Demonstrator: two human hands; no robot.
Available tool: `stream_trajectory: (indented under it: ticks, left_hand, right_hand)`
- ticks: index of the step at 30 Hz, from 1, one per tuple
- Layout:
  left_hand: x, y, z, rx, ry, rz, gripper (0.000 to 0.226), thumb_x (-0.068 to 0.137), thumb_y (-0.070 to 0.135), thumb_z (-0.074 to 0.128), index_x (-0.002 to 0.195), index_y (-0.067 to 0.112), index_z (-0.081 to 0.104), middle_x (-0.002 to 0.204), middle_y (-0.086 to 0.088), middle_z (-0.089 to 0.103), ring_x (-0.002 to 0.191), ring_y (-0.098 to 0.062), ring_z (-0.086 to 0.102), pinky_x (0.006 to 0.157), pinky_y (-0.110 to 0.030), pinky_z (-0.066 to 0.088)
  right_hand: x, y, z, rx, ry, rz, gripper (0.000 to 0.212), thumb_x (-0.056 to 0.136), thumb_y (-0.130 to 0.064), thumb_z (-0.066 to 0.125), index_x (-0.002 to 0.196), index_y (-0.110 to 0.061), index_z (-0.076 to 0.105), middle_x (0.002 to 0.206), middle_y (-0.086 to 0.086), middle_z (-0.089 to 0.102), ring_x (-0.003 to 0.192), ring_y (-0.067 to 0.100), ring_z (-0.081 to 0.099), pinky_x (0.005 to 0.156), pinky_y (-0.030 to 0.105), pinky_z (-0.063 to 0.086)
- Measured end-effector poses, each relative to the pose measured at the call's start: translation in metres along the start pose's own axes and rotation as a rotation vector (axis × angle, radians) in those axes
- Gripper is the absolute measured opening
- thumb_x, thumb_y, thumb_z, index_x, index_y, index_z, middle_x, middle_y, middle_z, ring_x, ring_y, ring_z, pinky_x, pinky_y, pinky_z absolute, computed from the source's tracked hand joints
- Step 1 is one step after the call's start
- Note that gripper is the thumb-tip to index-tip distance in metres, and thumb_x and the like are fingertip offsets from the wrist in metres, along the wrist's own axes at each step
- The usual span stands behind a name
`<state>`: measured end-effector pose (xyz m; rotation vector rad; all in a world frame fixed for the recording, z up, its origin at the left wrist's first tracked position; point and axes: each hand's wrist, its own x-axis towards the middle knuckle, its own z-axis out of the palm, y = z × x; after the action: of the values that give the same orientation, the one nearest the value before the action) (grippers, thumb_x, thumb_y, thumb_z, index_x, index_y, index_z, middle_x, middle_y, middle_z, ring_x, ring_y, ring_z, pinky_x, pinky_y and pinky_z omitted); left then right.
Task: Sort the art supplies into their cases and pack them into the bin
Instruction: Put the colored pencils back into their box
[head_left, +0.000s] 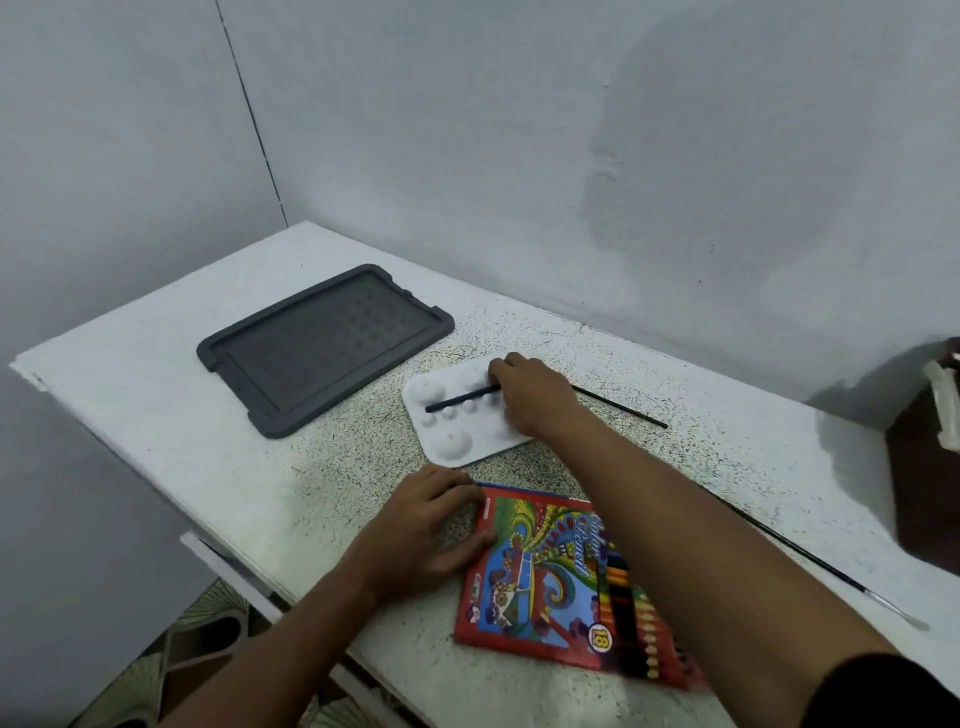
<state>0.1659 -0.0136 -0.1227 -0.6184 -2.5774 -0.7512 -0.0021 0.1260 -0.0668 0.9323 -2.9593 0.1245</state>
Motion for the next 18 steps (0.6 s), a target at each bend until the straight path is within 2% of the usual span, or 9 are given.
stream_trajectory:
  ticks: [2,5,14,16,18]
  left_hand:
    - [0.001,0.001,-0.001,0.001,-0.005,-0.003,0.04,0.091,0.05,0.058,0.108,0.015,0.066,0.109,0.002,0.063,0.098,-0.012,0.056,0.082,-0.031,0.049]
    - [0.0,0.0,-0.001,0.006,-0.015,-0.016,0.041,0.091,0.052,0.057,0.11,0.017,0.066,0.11,0.002,0.062,0.1,-0.01,0.055,0.083,-0.031,0.049]
    - [-0.001,0.0,-0.001,0.006,-0.005,-0.01,0.04,0.09,0.052,0.057,0.109,0.018,0.065,0.109,0.003,0.062,0.099,-0.01,0.055,0.082,-0.029,0.049]
    - [-0.002,0.0,-0.001,0.014,-0.008,-0.022,0.042,0.089,0.055,0.055,0.11,0.02,0.065,0.111,0.004,0.062,0.101,-0.007,0.053,0.084,-0.028,0.049]
    - [-0.002,-0.001,-0.001,0.017,-0.014,-0.026,0.043,0.089,0.057,0.053,0.111,0.021,0.064,0.113,0.005,0.062,0.103,-0.004,0.051,0.084,-0.027,0.05]
  right_hand:
    - [0.003,0.003,0.0,0.024,-0.026,-0.01,0.031,0.093,-0.009,0.047,0.124,-0.014,0.052,0.124,0.008,0.045,0.11,0.03,0.048,0.075,0.035,0.038]
    - [0.004,0.005,0.002,0.046,-0.033,0.011,0.023,0.095,-0.016,0.05,0.117,-0.016,0.057,0.121,0.007,0.044,0.109,0.028,0.047,0.074,0.034,0.039]
    - [-0.024,0.01,-0.02,0.22,0.128,0.017,0.023,0.1,-0.026,0.048,0.119,-0.02,0.06,0.114,0.004,0.056,0.11,0.026,0.043,0.078,0.037,0.044]
    - [-0.046,0.021,-0.031,0.28,0.147,0.01,0.023,0.099,-0.028,0.05,0.118,-0.021,0.062,0.11,0.005,0.059,0.107,0.027,0.045,0.084,0.039,0.042]
    - [-0.074,0.037,-0.041,0.343,0.158,0.016,0.024,0.099,-0.028,0.051,0.118,-0.021,0.063,0.106,0.005,0.06,0.101,0.025,0.048,0.084,0.038,0.041]
